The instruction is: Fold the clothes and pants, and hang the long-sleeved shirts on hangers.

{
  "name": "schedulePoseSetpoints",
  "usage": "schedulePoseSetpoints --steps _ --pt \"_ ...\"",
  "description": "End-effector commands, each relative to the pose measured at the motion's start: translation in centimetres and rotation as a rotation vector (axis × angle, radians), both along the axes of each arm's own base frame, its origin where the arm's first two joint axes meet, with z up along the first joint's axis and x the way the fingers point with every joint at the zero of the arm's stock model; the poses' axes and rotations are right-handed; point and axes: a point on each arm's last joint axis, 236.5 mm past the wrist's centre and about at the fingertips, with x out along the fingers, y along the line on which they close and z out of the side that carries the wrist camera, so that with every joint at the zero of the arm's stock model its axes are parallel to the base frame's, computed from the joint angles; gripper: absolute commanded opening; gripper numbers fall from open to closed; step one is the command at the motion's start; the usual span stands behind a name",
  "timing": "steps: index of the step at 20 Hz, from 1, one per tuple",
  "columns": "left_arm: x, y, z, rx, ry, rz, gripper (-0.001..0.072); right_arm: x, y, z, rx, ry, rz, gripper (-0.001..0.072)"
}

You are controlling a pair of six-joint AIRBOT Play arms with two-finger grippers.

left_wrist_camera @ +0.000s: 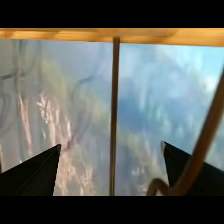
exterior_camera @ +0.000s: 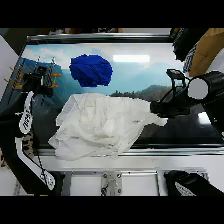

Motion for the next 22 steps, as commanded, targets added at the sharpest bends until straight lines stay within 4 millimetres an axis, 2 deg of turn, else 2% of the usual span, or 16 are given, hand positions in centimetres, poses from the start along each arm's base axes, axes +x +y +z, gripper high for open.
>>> schedulePoseSetpoints --steps 1,2,3,5,6,7,11,14,18,22 --pt "-0.4 0.2 -1.8 0.000 0.039 0.010 0.0689 0.0 0.0 0.0 0.000 0.000 0.000 0.0010" --pt "-0.6 0.2 -1.9 -0.001 0.048 0.017 0.0647 0.0 0.0 0.0 0.000 0.001 0.000 0.0010" --pt "-0.7 0.2 -1.9 -0.002 0.047 0.022 0.0497 0.0 0.0 0.0 0.000 0.001 -0.001 0.0010" --pt "-0.6 0.2 -1.6 -0.001 0.041 0.022 0.0270 0.0 0.0 0.0 0.000 0.001 -0.001 0.0010" --pt "-0.6 0.3 -1.5 -0.001 0.040 0.022 0.0108 0.0 0.0 0.0 0.000 0.001 0.000 0.0010" --pt "-0.7 0.3 -1.4 -0.001 0.041 0.024 0.0009 0.0 0.0 0.0 0.000 0.000 0.000 0.0010" --pt "-1.1 0.2 -1.0 0.002 0.056 0.031 0.0008 0.0 0.0 0.0 0.000 0.001 0.000 0.0010" --pt "-1.1 0.1 1.6 0.008 0.028 0.037 0.0009 0.0 0.0 0.0 0.000 0.000 -0.001 0.0010" --pt "-0.9 -1.1 7.9 0.022 -0.056 0.017 0.0008 0.0 0.0 0.0 0.000 0.001 0.000 0.0010" --pt "-1.4 -4.6 14.9 0.035 -0.138 -0.054 0.0008 0.0 0.0 0.0 0.000 0.001 0.000 0.0010"
